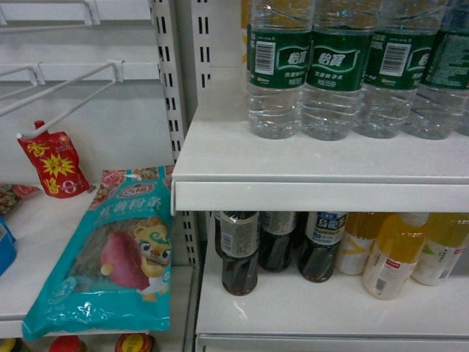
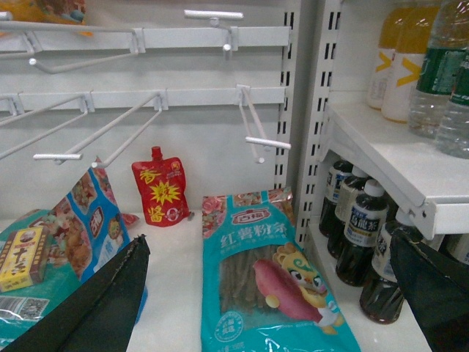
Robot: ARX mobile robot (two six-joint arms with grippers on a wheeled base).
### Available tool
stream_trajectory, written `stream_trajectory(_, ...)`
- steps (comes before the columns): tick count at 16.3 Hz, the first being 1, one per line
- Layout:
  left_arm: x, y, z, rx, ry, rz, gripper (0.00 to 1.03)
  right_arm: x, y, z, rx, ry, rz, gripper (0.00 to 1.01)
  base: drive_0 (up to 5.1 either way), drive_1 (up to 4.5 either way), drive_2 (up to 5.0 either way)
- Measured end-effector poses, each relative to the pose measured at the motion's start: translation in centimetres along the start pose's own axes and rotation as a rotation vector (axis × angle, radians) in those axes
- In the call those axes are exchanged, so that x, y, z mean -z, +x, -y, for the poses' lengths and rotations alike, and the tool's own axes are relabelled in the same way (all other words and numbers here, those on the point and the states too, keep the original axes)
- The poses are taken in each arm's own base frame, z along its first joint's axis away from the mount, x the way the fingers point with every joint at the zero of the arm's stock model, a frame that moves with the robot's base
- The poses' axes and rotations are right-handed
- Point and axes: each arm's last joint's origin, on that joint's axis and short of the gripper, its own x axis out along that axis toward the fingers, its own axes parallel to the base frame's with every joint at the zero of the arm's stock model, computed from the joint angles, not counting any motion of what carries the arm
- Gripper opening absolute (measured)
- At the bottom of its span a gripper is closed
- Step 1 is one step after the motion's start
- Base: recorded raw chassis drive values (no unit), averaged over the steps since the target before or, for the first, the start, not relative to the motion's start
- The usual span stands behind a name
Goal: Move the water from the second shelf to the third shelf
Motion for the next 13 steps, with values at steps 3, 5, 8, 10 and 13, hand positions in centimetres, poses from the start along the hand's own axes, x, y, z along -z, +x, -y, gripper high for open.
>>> stream_trajectory(3, 0.0, 0.0, 0.0, 0.0, 0.0, 0.0, 0.98, -0.02, 0.01, -0.07, -0.014, -0.001, 0.001, 0.43, 0.0, 0.0, 0.0)
stream_trajectory(5, -0.02, 0.0, 0.0, 0.001, 0.0, 0.002, 0.98, 0.04, 0.01, -0.12, -0.02, 0.001, -0.006, 0.43, 0.0, 0.0, 0.0)
stream_trajectory(8, -0.02, 0.0, 0.01, 0.003, 0.0, 0.002, 0.98, 0.02, 0.01, -0.06, -0.005, 0.0, -0.002, 0.43, 0.0, 0.0, 0.0)
stream_trajectory(10, -0.02, 0.0, 0.01, 0.003, 0.0, 0.002, 0.98, 0.02, 0.01, -0.06, -0.005, 0.0, -0.002, 0.43, 0.0, 0.0, 0.0)
stream_trajectory(13, -0.02, 0.0, 0.01, 0.003, 0.0, 0.002, 0.98, 0.02, 0.01, -0.07, -0.006, 0.0, -0.002, 0.43, 0.0, 0.0, 0.0)
